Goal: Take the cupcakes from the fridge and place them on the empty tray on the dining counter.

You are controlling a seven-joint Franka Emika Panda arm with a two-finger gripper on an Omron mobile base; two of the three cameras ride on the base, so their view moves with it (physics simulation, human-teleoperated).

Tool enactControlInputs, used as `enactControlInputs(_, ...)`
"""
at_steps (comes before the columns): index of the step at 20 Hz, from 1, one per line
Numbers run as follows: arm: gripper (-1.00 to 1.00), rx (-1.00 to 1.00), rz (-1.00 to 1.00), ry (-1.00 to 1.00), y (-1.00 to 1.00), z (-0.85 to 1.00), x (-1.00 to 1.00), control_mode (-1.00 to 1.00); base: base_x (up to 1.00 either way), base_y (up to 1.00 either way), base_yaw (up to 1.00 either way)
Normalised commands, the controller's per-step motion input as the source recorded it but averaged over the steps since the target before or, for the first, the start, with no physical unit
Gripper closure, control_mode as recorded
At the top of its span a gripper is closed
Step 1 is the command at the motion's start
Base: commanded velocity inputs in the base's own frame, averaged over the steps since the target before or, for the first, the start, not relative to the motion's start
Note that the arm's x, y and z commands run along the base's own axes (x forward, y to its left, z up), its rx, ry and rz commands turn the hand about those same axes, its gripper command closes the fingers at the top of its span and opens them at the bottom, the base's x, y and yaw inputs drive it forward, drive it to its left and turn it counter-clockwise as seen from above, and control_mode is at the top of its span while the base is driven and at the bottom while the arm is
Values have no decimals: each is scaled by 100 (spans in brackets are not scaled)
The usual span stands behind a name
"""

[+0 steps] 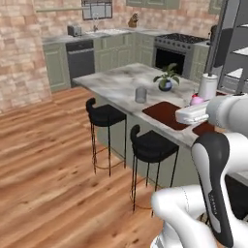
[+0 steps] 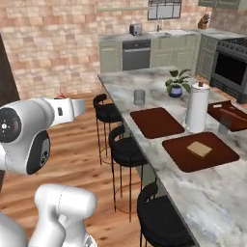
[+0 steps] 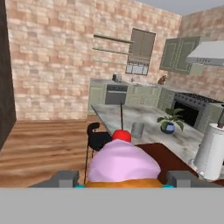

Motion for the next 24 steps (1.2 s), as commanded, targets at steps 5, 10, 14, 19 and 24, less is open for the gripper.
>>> enactControlInputs(5,100,0,0,0,0,0,0,100,76,42,-47)
enactControlInputs(10,100,0,0,0,0,0,0,100,75,44,-51)
enactControlInputs(14,100,0,0,0,0,0,0,100,61,47,-53)
enactControlInputs(19,100,0,0,0,0,0,0,100,48,45,-55)
enactControlInputs(24,100,0,0,0,0,0,0,100,46,48,-56)
